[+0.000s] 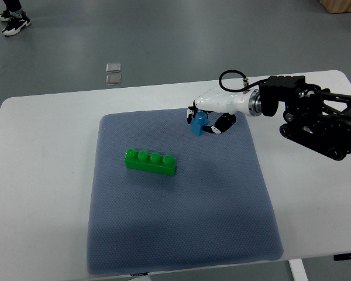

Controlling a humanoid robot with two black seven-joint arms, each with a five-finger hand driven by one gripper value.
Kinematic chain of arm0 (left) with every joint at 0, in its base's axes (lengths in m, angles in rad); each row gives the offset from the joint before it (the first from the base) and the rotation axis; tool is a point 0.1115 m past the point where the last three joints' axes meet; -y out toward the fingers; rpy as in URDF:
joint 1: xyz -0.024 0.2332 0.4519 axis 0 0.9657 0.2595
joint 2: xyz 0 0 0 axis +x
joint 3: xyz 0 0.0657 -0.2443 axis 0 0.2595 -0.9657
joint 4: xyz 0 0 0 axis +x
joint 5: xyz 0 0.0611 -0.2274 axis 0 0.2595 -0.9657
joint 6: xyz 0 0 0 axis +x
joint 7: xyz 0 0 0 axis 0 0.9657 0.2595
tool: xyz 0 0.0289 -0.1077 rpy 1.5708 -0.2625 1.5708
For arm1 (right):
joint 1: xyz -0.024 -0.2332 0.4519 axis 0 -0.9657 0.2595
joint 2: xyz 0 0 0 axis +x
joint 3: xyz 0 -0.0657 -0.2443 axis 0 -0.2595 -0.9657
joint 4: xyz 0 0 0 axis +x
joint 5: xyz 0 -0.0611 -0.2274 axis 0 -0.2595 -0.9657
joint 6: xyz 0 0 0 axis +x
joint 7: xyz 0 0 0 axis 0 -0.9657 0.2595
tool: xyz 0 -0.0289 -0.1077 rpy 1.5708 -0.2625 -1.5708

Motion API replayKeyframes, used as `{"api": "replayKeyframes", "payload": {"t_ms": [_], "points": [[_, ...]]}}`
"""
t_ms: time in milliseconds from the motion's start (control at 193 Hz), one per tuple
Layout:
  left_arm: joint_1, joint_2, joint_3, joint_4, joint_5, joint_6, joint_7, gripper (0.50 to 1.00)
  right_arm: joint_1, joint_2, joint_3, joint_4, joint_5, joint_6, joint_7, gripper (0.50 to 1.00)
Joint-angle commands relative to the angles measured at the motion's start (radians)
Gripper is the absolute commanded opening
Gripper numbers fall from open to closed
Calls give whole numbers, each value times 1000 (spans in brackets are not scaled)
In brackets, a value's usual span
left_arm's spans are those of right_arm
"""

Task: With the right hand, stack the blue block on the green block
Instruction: 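Lift the blue block and carry it toward the green block, then lower the blue block onto the green block's studs and press down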

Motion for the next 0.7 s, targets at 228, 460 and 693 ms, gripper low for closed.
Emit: {"api": "replayKeyframes", "payload": {"t_ms": [228,460,693], "points": [[0,0,0,0,0,0,1,1000,43,147,-26,2,-29,-30,87,517],[0,0,0,0,0,0,-1,1000,27,164,-106,-6,-89,-62,99,519],[0,0,0,0,0,0,1,1000,33,168,-106,-35,-94,-65,98,523]]}}
